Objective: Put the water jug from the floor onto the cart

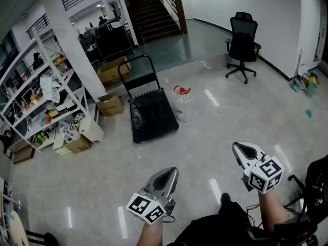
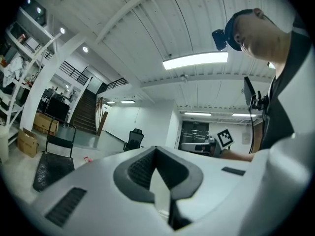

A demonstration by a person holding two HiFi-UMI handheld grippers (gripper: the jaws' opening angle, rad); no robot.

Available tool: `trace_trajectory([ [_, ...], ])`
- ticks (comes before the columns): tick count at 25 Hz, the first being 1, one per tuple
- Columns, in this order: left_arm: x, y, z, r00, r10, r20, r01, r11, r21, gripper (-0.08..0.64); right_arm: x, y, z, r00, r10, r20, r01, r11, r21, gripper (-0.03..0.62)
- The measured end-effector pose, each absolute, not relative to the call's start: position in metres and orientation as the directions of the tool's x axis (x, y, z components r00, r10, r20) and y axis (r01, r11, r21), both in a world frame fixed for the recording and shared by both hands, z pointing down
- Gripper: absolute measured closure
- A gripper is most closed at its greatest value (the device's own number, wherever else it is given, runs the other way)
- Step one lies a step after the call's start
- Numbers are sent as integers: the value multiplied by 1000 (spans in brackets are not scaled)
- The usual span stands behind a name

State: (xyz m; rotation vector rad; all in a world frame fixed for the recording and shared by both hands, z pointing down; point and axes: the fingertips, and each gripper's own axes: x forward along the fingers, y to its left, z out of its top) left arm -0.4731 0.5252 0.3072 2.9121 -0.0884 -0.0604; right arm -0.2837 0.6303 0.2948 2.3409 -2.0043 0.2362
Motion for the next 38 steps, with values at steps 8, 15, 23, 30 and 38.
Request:
trace_trajectory([
  [8, -400, 477, 309, 995, -94, -11, -89, -971, 223, 568, -211, 576, 300, 115, -986, 122, -988, -127, -91, 591],
  [15, -295, 434, 291, 992, -126, 10, -126, -978, 165, 568, -106, 528, 288, 70, -994, 88, -993, -77, -87, 590],
  [23, -200, 402, 283, 985, -171, 29, -173, -975, 140, 568, -15, 492, 289, 8, -997, 76, -996, -15, -89, 589],
  [30, -157, 374, 295, 984, -156, 81, -166, -977, 131, 568, 30, 457, 301, 8, -998, 63, -992, -16, -127, 591],
  [38, -125, 295, 303, 987, -154, 55, -161, -974, 162, 568, 58, 374, 307, 1, -996, 87, -994, -10, -112, 589],
])
